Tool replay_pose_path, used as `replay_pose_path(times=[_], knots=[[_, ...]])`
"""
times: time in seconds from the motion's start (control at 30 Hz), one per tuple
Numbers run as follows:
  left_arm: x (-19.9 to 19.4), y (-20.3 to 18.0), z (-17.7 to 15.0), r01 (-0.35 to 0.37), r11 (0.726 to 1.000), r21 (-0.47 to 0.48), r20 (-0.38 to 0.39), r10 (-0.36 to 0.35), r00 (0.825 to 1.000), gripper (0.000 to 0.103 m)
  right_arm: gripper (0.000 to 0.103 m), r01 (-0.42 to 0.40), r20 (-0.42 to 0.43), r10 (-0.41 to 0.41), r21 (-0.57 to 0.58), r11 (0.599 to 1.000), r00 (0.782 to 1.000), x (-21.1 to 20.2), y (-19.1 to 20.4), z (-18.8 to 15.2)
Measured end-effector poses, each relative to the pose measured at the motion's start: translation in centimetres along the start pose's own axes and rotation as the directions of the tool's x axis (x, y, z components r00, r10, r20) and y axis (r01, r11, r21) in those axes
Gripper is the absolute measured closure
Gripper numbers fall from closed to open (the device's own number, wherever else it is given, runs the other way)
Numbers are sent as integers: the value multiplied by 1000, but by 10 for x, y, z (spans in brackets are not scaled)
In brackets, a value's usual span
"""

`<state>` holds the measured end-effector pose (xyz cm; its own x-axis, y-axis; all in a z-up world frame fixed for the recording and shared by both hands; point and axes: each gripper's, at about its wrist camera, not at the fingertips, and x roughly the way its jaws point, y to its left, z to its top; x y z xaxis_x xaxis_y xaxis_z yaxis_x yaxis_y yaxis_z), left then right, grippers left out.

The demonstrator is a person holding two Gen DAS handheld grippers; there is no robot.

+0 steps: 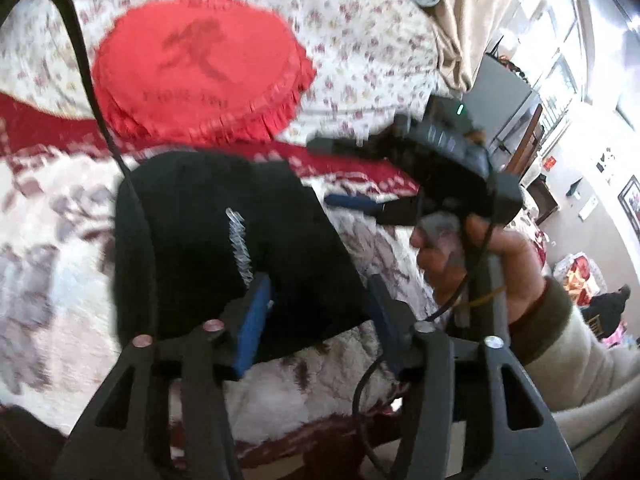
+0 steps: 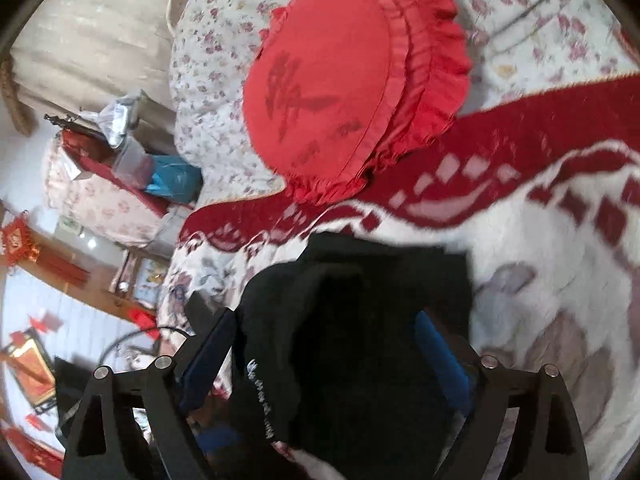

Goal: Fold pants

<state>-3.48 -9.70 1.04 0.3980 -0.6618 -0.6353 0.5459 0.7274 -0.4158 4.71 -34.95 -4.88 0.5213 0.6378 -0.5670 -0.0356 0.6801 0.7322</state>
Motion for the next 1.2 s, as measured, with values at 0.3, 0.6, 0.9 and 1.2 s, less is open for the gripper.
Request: replay_pose_path(times=[0.3, 0.6, 0.9, 1.2], knots=[[-18, 56, -9, -205, 976, -68, 21, 207, 978, 44, 13, 130, -79, -136, -76, 989, 987, 40, 13, -25], [-3, 54, 0, -237, 968, -77, 22, 240, 971, 44, 84, 111, -32, -125, -278, 954, 992, 50, 52, -32], [17, 46, 8, -241, 968, -72, -7, 241, 970, 44, 85, 340, 37, -358, -415, 844, 933, -6, 46, -45], [45, 55, 5, -272, 958, -91, -97, 263, 960, 44, 54, 421, 39, -431, -304, 854, 902, -13, 17, -29]])
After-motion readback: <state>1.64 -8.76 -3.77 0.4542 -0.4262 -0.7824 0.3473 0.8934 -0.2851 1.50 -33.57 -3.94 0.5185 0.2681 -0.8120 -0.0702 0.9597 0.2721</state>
